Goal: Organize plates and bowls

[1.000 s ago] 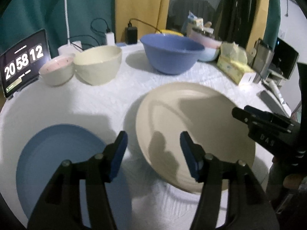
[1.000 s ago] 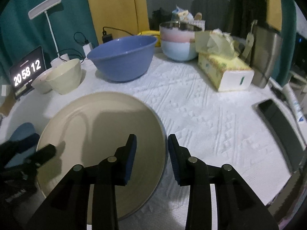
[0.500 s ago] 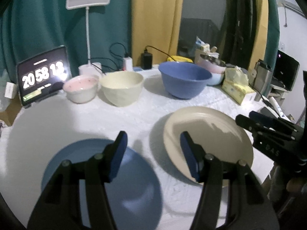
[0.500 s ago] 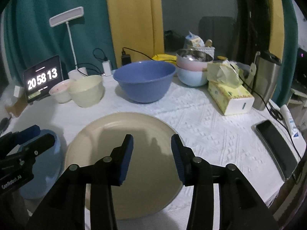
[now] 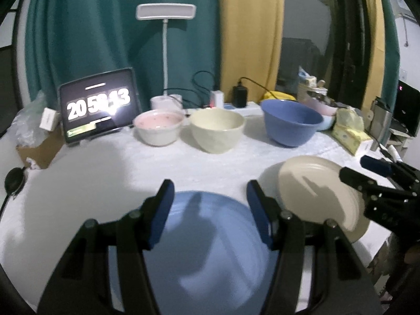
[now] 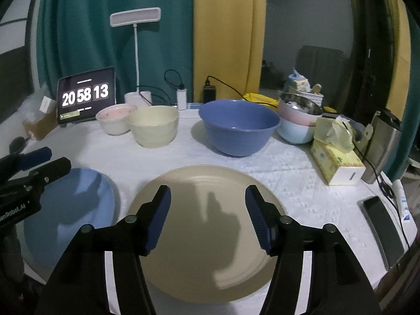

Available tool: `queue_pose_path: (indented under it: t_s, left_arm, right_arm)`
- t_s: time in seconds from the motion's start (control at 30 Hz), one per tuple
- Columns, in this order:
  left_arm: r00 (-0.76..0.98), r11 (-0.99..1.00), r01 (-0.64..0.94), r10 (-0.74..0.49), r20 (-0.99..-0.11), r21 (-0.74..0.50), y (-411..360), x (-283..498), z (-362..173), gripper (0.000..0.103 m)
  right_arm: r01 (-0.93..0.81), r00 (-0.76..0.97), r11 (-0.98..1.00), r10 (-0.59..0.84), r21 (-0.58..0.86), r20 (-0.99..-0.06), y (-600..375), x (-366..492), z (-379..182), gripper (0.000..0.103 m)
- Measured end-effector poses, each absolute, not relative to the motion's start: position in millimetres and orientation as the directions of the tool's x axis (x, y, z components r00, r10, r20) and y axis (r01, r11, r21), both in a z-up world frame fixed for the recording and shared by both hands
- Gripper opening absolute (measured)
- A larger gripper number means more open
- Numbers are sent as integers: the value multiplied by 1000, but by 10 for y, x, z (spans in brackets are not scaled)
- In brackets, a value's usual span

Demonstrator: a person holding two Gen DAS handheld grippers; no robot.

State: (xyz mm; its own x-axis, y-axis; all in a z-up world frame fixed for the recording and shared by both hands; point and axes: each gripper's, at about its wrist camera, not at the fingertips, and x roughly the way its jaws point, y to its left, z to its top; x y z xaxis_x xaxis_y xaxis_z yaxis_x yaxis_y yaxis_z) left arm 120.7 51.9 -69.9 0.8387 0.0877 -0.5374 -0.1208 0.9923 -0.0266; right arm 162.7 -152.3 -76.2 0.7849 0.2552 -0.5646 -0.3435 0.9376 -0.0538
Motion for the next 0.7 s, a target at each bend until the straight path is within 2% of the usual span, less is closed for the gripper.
queue_pose_path:
  t_s: [0.7]
  left_arm:
    - [804,967,-249,179,-568,-48,1179,974,-903,59]
  right_arm:
    - [-443,720,895,318,-56,-617,-901,1583,-817,63]
